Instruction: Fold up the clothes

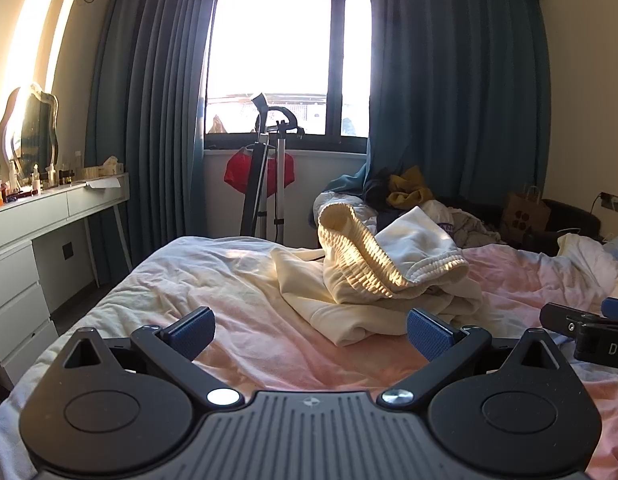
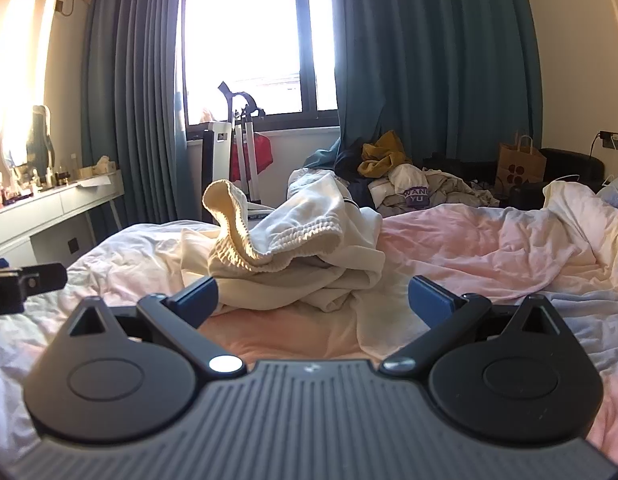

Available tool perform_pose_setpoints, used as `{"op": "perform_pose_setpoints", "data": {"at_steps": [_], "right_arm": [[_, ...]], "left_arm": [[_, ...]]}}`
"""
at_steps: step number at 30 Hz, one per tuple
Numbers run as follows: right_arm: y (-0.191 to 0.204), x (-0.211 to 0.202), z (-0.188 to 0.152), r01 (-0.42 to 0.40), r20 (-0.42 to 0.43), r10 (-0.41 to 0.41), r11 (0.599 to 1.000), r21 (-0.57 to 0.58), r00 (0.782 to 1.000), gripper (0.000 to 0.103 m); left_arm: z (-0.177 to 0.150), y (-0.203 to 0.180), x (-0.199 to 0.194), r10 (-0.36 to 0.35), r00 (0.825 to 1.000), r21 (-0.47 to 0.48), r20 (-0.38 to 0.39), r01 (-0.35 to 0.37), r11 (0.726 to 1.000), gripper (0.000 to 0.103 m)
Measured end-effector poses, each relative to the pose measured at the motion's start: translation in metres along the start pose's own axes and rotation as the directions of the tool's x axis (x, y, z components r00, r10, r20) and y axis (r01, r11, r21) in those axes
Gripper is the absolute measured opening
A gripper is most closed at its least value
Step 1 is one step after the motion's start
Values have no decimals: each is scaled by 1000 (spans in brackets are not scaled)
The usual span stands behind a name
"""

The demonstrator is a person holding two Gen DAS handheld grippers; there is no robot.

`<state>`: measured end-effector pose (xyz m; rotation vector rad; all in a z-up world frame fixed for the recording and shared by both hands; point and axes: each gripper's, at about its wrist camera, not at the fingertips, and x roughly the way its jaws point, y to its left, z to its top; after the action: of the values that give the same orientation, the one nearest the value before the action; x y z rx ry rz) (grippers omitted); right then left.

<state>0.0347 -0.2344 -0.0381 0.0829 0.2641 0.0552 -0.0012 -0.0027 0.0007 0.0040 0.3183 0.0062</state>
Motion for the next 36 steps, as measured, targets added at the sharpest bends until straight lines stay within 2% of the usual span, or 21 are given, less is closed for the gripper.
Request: {"op": "perform_pose_setpoints", "data": {"at_steps": [4, 7, 13, 36], "right_arm": [[0, 1, 0, -1, -7, 1, 1000, 1, 1000, 103], [6, 5, -1, -4, -9, 4, 1000, -27, 1000, 103], [5, 5, -1, -10, -6, 10, 1000, -15, 1000, 103], [-1, 3, -1, -11, 8, 11, 999, 30, 1000, 103]], "left_arm": [[1, -3, -2, 8, 1000, -8, 14, -7, 1000, 103], [0, 6, 0, 5, 1000, -48, 10, -5, 999, 103], [-3, 8, 9, 9, 1000, -36, 6, -9, 999, 103], [-11, 6, 22, -57, 998, -76, -36, 54, 996, 102]]}}
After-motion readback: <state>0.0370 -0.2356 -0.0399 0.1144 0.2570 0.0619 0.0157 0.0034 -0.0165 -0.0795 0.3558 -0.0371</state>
